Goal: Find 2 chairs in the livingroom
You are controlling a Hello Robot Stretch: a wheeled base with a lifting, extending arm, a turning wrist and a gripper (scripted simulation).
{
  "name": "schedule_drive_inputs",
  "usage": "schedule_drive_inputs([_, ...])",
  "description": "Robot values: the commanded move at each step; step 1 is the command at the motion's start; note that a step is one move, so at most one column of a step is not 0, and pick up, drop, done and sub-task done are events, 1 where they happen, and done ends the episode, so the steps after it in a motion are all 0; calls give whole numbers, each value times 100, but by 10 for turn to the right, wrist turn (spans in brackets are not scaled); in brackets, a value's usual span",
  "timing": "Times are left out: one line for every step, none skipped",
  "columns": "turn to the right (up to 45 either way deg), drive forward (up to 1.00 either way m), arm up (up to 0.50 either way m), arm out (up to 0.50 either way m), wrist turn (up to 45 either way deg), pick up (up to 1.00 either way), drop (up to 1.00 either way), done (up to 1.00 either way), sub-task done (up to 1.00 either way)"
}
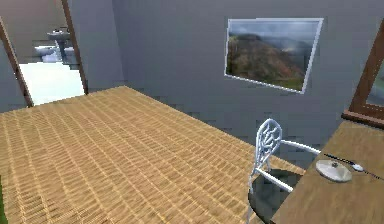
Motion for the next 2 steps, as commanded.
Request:
schedule_drive_inputs([300, 0, 0, 0, 0, 0, 0, 0, 0])
schedule_drive_inputs([0, 0, 0, 0, 0, 0, 0, 100, 0])
